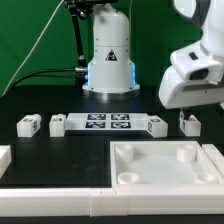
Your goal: Assemble one leg
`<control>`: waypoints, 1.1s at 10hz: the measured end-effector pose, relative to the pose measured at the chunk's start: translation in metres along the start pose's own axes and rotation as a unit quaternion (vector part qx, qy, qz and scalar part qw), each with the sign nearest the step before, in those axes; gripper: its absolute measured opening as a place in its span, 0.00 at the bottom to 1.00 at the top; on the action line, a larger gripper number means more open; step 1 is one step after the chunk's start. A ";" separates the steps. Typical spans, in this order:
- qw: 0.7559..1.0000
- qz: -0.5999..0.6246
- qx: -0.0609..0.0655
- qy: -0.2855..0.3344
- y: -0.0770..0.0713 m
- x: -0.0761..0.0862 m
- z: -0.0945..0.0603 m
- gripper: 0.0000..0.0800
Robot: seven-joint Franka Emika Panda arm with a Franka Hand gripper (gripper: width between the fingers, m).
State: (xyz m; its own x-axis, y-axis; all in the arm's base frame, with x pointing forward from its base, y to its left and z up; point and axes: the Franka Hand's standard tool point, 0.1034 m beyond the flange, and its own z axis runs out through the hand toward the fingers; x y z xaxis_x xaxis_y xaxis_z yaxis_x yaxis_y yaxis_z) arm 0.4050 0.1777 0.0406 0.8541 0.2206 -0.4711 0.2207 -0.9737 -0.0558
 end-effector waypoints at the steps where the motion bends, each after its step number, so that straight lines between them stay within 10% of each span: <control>1: 0.999 -0.003 -0.003 -0.046 -0.002 -0.007 0.006 0.81; 6: 0.957 -0.014 -0.002 -0.289 0.000 -0.027 0.030 0.81; 11: 0.961 -0.015 -0.001 -0.276 -0.001 -0.027 0.049 0.81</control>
Offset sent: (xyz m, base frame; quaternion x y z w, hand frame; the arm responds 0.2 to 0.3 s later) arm -0.0111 -0.0086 -0.0090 -0.0085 -0.2686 -0.0036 0.9632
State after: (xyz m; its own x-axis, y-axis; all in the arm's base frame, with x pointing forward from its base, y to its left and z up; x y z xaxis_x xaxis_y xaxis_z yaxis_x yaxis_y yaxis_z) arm 0.3589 0.1701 0.0103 0.4668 0.1839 -0.8650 0.2422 -0.9673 -0.0749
